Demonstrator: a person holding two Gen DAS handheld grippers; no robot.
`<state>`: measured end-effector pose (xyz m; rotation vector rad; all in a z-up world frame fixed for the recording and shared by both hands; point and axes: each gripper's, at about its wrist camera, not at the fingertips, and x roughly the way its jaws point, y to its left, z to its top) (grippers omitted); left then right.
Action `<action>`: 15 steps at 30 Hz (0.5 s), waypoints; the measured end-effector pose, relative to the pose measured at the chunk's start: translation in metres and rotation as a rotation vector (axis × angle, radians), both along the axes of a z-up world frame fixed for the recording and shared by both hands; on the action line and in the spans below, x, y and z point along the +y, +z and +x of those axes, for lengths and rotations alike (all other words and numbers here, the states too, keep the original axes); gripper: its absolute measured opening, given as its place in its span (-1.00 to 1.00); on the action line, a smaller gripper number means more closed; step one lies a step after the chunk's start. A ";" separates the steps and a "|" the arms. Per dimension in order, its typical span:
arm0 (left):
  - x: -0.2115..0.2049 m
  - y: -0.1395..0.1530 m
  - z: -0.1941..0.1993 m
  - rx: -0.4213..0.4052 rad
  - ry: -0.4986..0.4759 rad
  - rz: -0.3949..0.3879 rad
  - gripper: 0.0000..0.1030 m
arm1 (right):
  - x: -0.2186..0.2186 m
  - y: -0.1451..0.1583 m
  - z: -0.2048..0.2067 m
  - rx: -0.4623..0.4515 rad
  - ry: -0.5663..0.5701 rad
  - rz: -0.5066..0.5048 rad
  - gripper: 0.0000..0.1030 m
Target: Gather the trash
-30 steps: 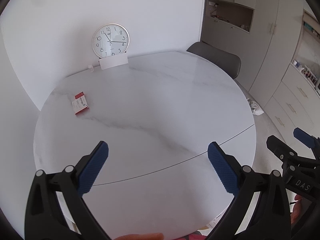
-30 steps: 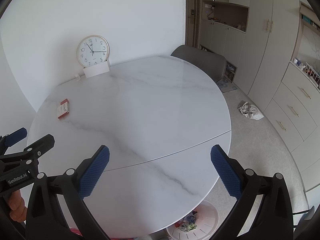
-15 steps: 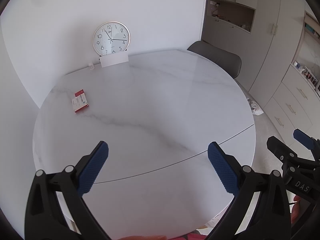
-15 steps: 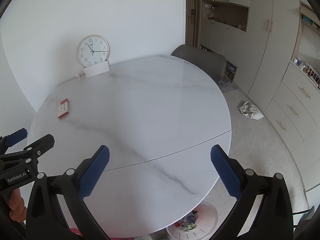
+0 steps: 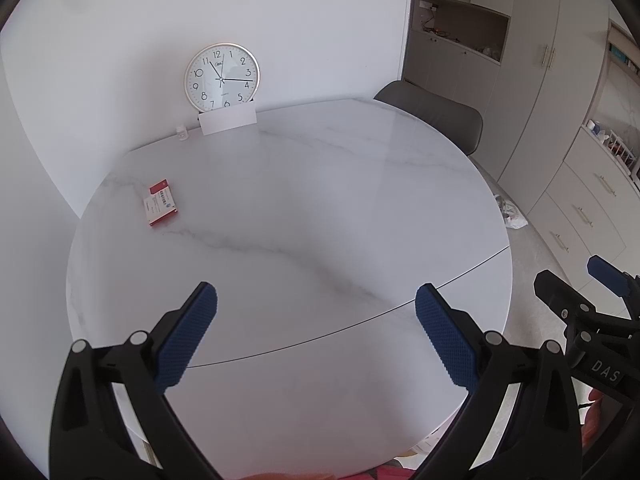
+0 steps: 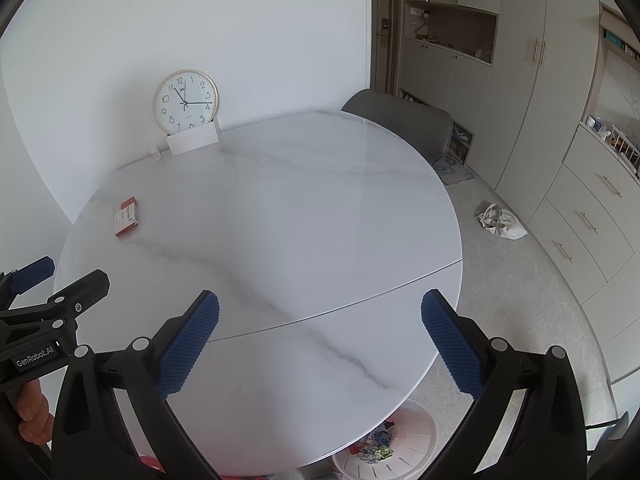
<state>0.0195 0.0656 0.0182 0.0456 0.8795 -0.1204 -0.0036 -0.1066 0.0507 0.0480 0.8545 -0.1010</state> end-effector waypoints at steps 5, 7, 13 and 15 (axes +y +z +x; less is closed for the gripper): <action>0.000 0.000 0.000 0.000 0.000 0.000 0.85 | 0.001 0.000 0.000 0.000 0.001 -0.001 0.95; 0.000 0.000 -0.001 -0.001 0.001 0.000 0.85 | 0.000 0.000 0.000 0.001 0.000 -0.001 0.95; -0.001 -0.001 -0.001 -0.001 0.000 0.002 0.85 | 0.001 0.000 0.001 0.000 0.000 -0.001 0.95; -0.001 -0.001 -0.001 -0.002 -0.001 0.001 0.85 | 0.000 0.000 0.000 0.000 0.001 -0.002 0.95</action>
